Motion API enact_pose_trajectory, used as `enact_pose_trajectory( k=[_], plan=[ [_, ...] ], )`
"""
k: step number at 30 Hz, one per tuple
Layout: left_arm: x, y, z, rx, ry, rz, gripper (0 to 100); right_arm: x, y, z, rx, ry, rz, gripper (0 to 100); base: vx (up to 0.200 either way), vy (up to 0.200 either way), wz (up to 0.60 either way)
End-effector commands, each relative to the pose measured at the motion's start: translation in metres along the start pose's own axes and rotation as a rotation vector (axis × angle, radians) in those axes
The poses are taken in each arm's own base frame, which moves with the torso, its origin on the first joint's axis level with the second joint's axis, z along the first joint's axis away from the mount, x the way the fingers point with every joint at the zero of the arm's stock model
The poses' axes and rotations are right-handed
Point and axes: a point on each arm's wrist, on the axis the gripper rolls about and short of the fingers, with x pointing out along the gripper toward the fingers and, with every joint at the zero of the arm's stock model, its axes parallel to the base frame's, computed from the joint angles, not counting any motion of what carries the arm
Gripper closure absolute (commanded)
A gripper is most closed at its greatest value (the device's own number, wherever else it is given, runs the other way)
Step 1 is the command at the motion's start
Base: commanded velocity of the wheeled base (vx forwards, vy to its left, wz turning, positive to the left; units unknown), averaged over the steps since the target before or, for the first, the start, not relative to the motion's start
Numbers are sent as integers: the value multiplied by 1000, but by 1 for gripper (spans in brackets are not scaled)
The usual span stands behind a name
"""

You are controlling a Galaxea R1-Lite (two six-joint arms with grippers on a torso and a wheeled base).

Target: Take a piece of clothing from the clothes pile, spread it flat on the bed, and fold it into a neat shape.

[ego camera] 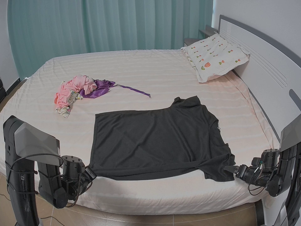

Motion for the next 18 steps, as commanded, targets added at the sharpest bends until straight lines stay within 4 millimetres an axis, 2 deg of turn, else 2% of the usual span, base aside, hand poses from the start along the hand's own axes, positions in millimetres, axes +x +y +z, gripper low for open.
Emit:
enact_pose_trajectory(
  k=[1, 10, 11, 18],
  plan=[
    [0, 0, 0, 2, 0, 1, 100, 6, 0, -7, -26, 39, 4, 0, 0, 0, 0],
    [0, 0, 0, 1, -1, -2, 100, 17, 3, -12, -86, 53, 31, 0, 0, 0, 0],
    [0, 0, 0, 1, -1, -2, 100, 16, 3, -13, -93, 61, 31, 100, 0, 0, 0],
    [-1, -1, 1, -2, -4, -5, 100, 3, -1, -20, -116, 91, 2, 100, 0, 0, 0]
  ],
)
